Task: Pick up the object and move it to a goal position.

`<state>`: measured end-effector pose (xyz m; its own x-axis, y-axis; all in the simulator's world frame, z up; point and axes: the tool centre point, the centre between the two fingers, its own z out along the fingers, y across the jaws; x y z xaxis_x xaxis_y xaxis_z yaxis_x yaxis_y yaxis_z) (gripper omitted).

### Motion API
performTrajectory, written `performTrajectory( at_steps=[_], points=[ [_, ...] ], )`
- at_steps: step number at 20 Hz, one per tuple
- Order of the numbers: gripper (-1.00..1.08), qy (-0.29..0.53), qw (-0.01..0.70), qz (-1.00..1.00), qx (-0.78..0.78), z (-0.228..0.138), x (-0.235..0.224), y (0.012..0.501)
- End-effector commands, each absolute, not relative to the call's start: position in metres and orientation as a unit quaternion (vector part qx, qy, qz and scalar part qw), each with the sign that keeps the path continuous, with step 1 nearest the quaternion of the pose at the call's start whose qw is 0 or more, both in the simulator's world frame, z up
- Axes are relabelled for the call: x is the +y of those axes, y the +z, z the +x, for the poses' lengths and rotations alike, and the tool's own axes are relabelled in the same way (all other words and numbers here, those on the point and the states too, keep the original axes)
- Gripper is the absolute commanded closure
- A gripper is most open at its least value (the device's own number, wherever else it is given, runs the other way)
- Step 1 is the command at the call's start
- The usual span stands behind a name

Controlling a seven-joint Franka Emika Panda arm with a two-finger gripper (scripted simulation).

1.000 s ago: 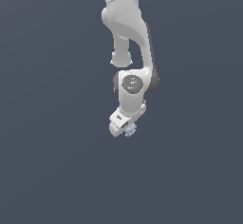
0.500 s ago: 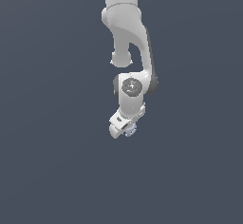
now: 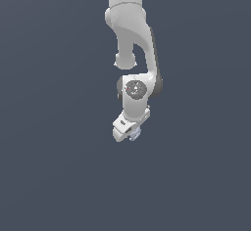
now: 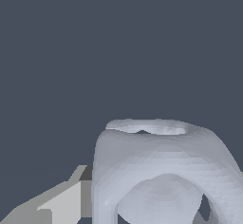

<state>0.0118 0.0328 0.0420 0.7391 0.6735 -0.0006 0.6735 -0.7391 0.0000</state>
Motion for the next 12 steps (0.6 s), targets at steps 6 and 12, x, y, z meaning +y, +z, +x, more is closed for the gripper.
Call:
performTrajectory(
  at_steps=[6,12],
  points=[
    [1.08,0.000,0.000,0.933,0.361,0.005,0.020,0.062],
    [1.08,0.000,0.000,0.933,0.361,-0.009,-0.003,0.098]
  ],
)
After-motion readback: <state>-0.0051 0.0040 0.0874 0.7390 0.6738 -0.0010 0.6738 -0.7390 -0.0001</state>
